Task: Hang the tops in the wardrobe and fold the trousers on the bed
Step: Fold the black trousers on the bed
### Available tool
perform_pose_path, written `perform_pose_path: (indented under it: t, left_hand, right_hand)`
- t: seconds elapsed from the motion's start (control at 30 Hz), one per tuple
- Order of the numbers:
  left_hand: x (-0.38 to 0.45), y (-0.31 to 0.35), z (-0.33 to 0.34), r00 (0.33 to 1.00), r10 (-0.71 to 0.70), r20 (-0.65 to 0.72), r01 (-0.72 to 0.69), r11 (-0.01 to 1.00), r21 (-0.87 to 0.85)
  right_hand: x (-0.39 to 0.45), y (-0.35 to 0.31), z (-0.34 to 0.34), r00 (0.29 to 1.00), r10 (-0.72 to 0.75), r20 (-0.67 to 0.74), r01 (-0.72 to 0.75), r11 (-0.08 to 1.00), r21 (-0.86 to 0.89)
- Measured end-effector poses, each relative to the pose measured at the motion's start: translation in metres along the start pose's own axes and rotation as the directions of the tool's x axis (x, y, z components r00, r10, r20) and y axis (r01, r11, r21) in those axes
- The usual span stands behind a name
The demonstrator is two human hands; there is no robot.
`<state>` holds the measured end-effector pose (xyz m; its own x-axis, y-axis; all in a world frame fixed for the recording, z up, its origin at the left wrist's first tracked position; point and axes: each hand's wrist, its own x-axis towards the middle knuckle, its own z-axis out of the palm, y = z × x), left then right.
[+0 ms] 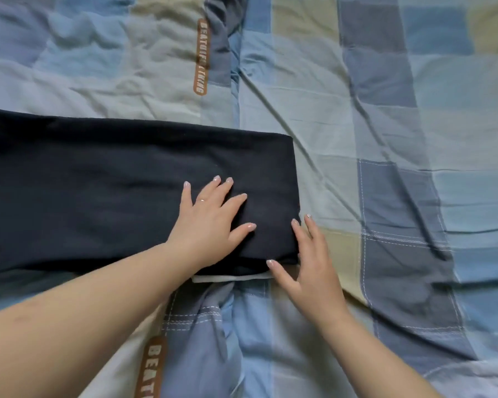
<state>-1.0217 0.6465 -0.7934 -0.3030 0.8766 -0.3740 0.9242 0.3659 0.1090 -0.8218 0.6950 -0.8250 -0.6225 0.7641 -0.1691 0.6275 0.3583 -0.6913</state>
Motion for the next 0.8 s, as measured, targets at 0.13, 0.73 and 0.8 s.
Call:
perform_pose_path:
  t: [0.13,0.73,0.8]
  left_hand:
    - [0.023,0.025,-0.011,0.999,0.025,-0.048,-0.036,0.970,-0.242]
    - [0.151,0.059,-0.052,0.914,-0.368,-0.172,0.286,0.884,-0.370]
    - [0.157,0.057,-0.054,0.902,-0.378,-0.207,0.278,0.878,-0.390]
  right_hand:
    - [-0.021,0.018,-0.009,0.985,0.171,-0.023,-0.162,0.963,0.216]
    - [-0.034,0.014,-0.021,0.994,0.043,-0.103,-0.021,0.978,0.205]
    - [-0.049,0.013,-0.016,0.995,-0.012,-0.096,0.027,0.989,0.147]
